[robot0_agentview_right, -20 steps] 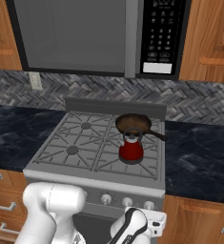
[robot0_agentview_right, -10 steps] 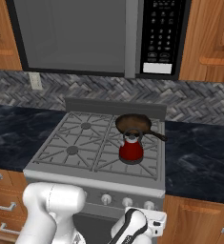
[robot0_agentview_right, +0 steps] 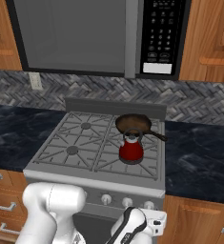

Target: Pick the kettle from the counter and place it on a stove burner. Then turn the burner on.

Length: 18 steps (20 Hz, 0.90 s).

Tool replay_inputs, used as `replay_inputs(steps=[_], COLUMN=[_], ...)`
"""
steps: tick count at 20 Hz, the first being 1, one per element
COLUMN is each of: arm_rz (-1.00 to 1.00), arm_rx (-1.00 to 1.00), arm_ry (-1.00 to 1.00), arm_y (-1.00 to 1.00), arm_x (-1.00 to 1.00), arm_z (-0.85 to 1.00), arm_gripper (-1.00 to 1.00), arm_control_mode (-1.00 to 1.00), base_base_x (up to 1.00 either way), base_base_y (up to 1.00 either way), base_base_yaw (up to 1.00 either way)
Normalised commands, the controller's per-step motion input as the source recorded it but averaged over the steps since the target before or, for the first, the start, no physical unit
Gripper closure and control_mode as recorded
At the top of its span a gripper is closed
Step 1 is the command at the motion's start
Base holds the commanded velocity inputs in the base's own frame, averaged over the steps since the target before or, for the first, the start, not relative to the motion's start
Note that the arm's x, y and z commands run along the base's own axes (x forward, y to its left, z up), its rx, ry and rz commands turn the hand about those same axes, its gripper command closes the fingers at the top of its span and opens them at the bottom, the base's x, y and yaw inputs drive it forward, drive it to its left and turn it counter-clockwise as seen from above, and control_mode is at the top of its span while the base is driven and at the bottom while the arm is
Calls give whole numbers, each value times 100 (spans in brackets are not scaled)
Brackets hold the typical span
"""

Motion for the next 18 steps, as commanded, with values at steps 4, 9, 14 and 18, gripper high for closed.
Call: replay_inputs(steps=[4,9,14,18], arm_rz=[0,0,12,20], arm_rx=[0,-1,-3,-3], arm_ry=[3,0,0,-4], arm_y=[0,0,-6,-24], arm_x=[0,0,0,0], arm_z=[0,0,0,0], arm_gripper=[100,100,100,100], arm_control_mode=[-100,-100,-100,-100], base_base_x=[0,0,0,0], base_base_y=[0,0,0,0], base_base_yaw=[0,0,0,0])
